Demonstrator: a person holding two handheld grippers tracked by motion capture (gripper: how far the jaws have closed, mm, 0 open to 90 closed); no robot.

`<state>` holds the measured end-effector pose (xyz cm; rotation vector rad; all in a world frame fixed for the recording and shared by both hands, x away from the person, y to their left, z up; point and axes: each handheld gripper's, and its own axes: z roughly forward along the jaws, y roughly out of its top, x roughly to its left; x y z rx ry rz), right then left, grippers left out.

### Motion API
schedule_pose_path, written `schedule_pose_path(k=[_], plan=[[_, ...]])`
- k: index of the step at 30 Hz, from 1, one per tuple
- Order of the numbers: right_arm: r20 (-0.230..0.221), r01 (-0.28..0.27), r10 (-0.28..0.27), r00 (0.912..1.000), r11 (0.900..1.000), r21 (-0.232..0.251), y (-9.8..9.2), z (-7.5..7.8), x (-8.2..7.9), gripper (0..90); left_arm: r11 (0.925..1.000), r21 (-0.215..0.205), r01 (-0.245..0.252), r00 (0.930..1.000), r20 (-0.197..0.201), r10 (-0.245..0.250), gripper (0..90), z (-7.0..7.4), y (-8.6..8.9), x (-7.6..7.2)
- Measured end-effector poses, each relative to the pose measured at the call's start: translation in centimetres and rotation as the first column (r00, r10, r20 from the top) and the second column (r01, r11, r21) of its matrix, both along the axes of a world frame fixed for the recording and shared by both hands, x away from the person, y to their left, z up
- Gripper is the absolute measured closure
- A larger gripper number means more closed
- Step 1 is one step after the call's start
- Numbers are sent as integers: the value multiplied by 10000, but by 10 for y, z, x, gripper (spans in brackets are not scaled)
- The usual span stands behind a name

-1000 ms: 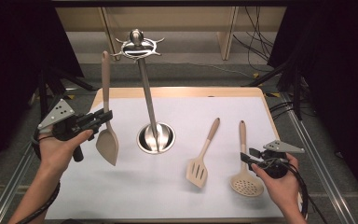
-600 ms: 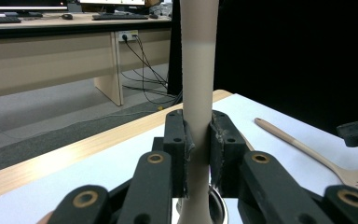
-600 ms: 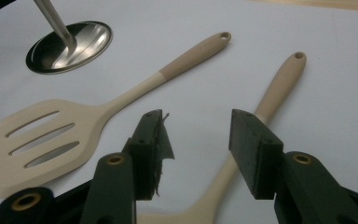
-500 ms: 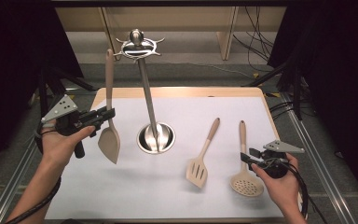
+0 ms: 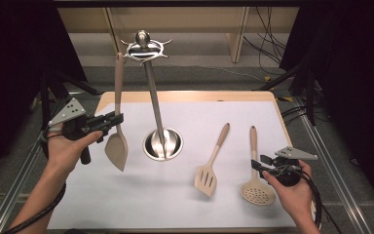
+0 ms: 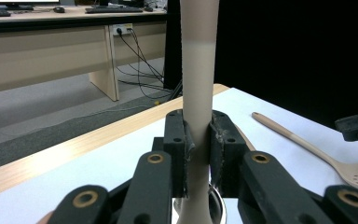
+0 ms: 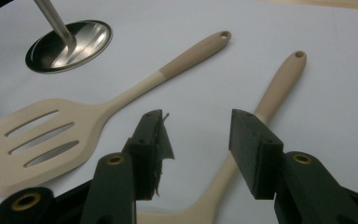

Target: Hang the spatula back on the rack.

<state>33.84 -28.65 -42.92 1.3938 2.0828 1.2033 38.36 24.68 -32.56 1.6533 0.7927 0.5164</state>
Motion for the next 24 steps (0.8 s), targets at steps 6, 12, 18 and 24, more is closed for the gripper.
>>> schedule_pose_path(k=[6,12,18,24], plan=[[158,-159,161,9997,9997,-161,-2,0,2,556,10000,64,33,10000,-23,-33,779,-1,-3,4],[57,14,-14,10000,10000,-58,0,0,1,556,9999,57,126,9998,-137,-125,779,-2,-7,9],[57,12,-11,10000,10000,-65,0,0,1,556,9996,183,209,9996,-219,-205,778,-3,-12,14],[169,-155,158,9997,9997,-166,-2,0,2,556,9995,222,240,9993,-299,-233,778,-4,-16,18]])
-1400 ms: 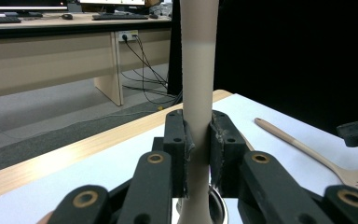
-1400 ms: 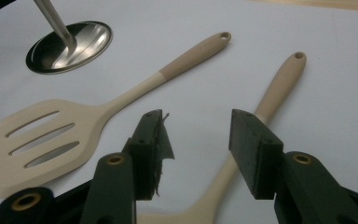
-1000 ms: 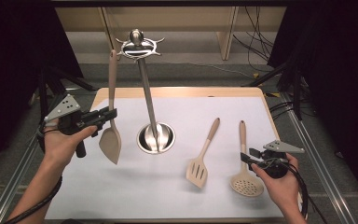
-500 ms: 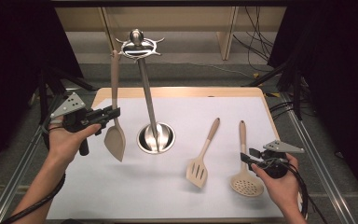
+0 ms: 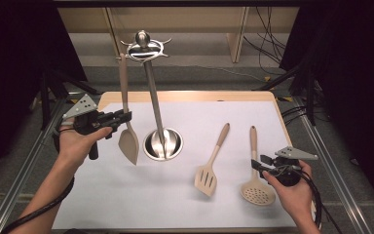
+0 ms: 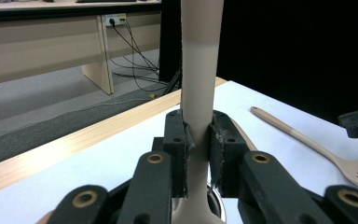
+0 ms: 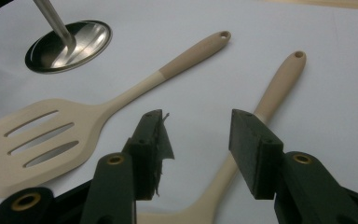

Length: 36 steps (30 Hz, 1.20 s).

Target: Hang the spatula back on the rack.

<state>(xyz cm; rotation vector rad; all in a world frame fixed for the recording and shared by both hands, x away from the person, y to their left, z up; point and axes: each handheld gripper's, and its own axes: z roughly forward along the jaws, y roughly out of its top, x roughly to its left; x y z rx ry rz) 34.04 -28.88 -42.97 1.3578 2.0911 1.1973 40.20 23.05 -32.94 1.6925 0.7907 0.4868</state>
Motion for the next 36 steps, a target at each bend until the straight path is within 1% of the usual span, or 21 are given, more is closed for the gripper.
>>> schedule_pose_path(k=[4,7,9,15,16,17,18,19,20,22,25,29,32,36], plan=[[4,3,-3,10000,10000,11,0,0,0,556,10000,51,38,10000,-37,-38,778,0,-3,3],[-34,36,-37,10000,9999,-96,0,0,0,556,10000,30,24,10000,-64,-24,778,-1,-4,4],[11,-8,8,10000,10000,23,0,0,0,556,10000,62,11,10000,-70,-10,778,-1,-6,5],[2,12,-12,10000,10000,10,0,0,0,556,10000,60,33,9999,-97,-32,777,-1,-9,9],[-19,110,-110,9999,9999,35,1,0,-1,556,10000,85,-14,9999,-127,15,777,-1,-10,9],[-172,192,-189,9997,9997,174,2,1,-2,556,10000,61,-31,9999,-154,32,776,-1,-11,10],[15,-1,1,10000,10000,29,0,0,0,556,10000,90,-29,9999,-143,30,776,-1,-11,10],[54,-31,31,10000,10000,5,0,0,0,556,9999,112,-22,9999,-154,24,776,-1,-12,11],[143,-54,53,9999,10000,79,0,-1,1,556,10000,79,-44,9999,-164,45,776,-1,-13,11],[229,72,-69,9997,9999,-87,0,0,0,556,9999,83,-63,9999,-159,65,775,-1,-13,11],[191,95,-92,9998,9999,-136,-1,1,0,556,9999,129,-111,9998,-134,113,775,-2,-15,12],[135,68,-66,9999,9998,-178,-1,1,0,556,9999,65,-142,9998,-99,142,774,-2,-16,13],[139,61,-59,9999,9998,-184,-1,1,-1,556,9994,208,-275,9995,-117,278,773,-2,-16,12],[97,64,-63,9999,9999,-158,-1,1,-1,556,9995,167,-275,9996,-74,276,772,-2,-16,12]])
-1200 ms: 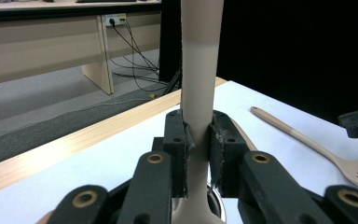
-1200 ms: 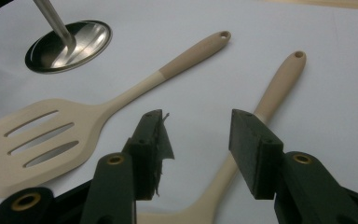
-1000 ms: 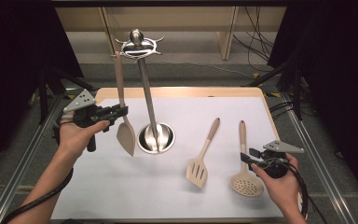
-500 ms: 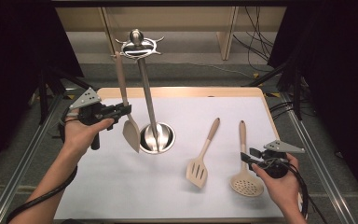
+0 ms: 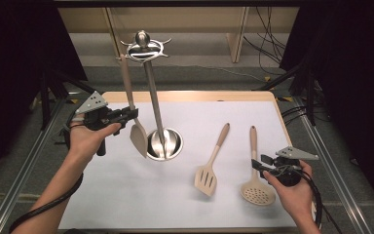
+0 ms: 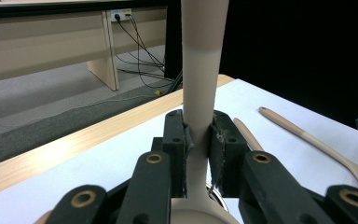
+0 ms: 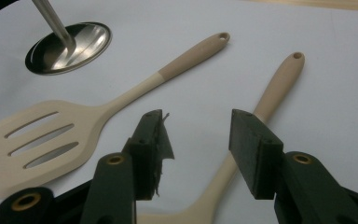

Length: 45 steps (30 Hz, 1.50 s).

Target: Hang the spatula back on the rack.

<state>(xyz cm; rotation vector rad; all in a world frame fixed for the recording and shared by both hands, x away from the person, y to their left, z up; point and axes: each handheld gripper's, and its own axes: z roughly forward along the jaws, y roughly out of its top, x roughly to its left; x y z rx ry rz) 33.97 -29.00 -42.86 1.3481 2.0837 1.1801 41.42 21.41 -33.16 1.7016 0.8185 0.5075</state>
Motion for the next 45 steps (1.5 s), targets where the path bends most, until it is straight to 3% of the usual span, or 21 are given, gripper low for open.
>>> schedule_pose_path(k=[18,23,25,29,36,38,40,41,42,45], plan=[[61,3,-3,10000,10000,50,0,-1,0,556,9995,-25,-320,9993,201,321,739,-1,7,-10],[87,-8,7,10000,10000,99,0,-1,1,556,9981,-346,-507,9963,681,530,819,12,8,-19],[-100,-32,34,9999,9998,176,1,-1,0,556,9973,-498,-538,9948,837,579,853,21,8,-22],[98,-10,10,10000,10000,67,0,-1,0,556,9955,-705,-630,9921,1043,702,881,30,7,-26],[-33,13,-12,10000,10000,41,1,0,0,556,9874,-1186,-1043,9778,1691,1236,891,47,6,-36],[-352,183,-171,9992,9992,356,4,1,-2,556,9854,-1297,-1099,9739,1841,1328,892,52,5,-38],[-13,82,-81,10000,9999,135,2,1,1,556,9844,-1395,-1068,9726,1910,1326,892,59,4,-40],[-125,222,-218,9997,9992,339,4,1,0,556,9833,-1478,-1067,9721,1924,1344,892,61,4,-40],[-2,125,-125,9999,9999,81,3,1,1,556,9865,-1342,-940,9646,2330,1236,892,64,5,-38],[-146,74,-70,9999,9994,330,4,-1,2,556,9854,-1424,-932,9625,2402,1257,892,68,3,-36]])
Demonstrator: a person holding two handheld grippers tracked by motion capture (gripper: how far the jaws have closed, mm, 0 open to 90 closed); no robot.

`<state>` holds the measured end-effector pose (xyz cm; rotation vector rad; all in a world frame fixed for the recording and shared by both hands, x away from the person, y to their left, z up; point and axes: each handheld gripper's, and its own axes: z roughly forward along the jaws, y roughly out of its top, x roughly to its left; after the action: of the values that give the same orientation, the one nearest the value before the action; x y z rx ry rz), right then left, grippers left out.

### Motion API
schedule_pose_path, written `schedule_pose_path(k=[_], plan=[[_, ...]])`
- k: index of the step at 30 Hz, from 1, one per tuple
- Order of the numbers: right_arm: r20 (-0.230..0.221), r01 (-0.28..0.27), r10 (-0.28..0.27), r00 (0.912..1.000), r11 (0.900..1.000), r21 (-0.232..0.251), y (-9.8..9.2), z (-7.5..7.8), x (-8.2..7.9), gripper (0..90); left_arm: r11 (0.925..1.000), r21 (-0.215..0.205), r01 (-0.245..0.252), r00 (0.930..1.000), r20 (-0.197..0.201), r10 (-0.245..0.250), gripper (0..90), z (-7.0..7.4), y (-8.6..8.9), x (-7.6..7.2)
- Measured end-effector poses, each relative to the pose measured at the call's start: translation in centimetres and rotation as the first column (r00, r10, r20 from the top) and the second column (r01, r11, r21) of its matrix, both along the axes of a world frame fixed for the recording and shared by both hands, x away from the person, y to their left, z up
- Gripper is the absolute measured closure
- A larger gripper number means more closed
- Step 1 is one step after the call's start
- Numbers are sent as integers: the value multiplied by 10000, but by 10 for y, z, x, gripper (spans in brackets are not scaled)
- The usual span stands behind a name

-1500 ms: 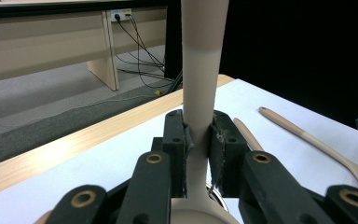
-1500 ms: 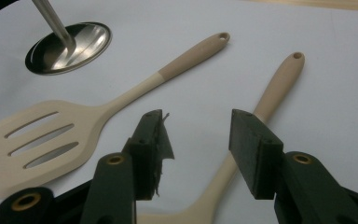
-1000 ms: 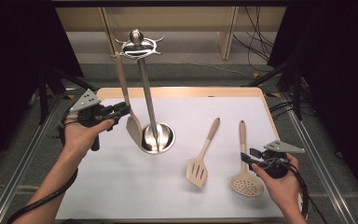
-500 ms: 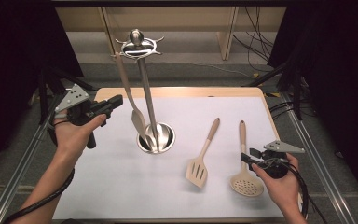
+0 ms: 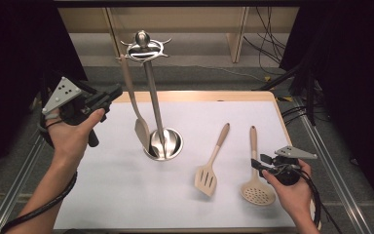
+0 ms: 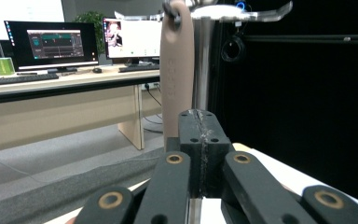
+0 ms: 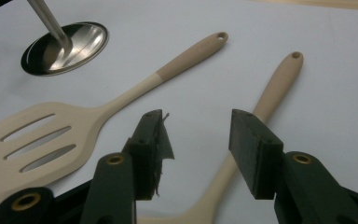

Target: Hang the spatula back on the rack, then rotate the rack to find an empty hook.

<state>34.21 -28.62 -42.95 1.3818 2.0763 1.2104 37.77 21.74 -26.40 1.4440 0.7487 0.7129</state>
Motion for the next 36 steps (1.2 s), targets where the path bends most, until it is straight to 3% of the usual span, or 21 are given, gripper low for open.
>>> schedule_pose_path(k=[2,3,4,6,10,11,12,14,15,16,17,19,20,22,24,25,26,27,28,31,36], plan=[[-42,212,-212,9998,9998,-62,-1,2,-2,556,10000,-74,-4,10000,33,5,892,1,-2,1],[179,54,-48,9998,9994,-334,-3,2,-1,556,9999,-106,-8,10000,47,8,892,2,-4,2],[272,107,-100,9996,9996,-245,-3,2,-1,555,10000,-99,-6,10000,43,6,892,2,-5,2],[-74,166,-165,9998,9998,134,-1,1,-3,556,9999,-105,-9,9999,103,10,892,4,-6,3],[115,-22,22,9999,10000,-3,-6,-1,-1,556,9998,-192,-40,9998,211,44,892,10,-9,6],[78,206,-206,9998,9998,-59,-5,1,-2,556,9997,-242,-24,9997,244,30,892,11,-9,7],[-251,377,-373,9990,9991,189,-2,3,-5,556,9997,-242,-35,9997,256,42,892,13,-10,7],[-71,232,-231,9997,9997,52,0,3,-4,556,9996,-282,-55,9996,287,63,892,16,-12,8],[-71,232,-231,9997,9997,52,0,3,-4,556,9989,-448,-142,9999,80,145,892,18,-13,7],[69,46,-46,10000,9999,-113,0,2,-4,556,9993,-348,-125,9993,362,138,892,21,-13,8],[25,-37,38,10000,9996,-276,0,2,-3,556,9988,-474,-147,9994,308,162,892,23,-14,7],[-114,16,-17,9999,10000,-59,1,2,-5,556,9983,-502,-306,9983,475,330,892,29,-14,7],[72,-118,118,9999,9999,-75,-1,1,-3,556,9979,-602,-236,9986,457,264,892,31,-14,7],[-132,146,-146,9998,9999,32,-1,2,-6,556,9977,-620,-268,9981,534,301,892,36,-15,7],[193,3,2,9998,9997,-243,-5,2,-5,556,9977,-612,-307,9976,595,344,892,39,-15,8],[22,135,-135,9999,9998,134,-3,1,-6,556,9977,-589,-325,9974,621,361,892,40,-15,9],[-75,185,-185,9998,9998,-12,-3,2,-6,556,9974,-643,-330,9974,612,369,892,41,-16,10],[218,32,-28,9998,9998,-207,-5,2,-4,556,9971,-622,-438,9967,661,479,892,42,-15,11],[-18,160,-160,9999,9998,144,-2,1,-5,556,9973,-626,-379,9973,610,418,892,42,-15,13],[41,-32,33,10000,9998,-173,-3,1,-4,556,9967,-658,-483,9970,580,522,892,42,-13,16],[110,-51,51,9999,10000,-13,-4,0,-3,556,9959,-701,-563,9966,565,603,892,43,-12,18]])
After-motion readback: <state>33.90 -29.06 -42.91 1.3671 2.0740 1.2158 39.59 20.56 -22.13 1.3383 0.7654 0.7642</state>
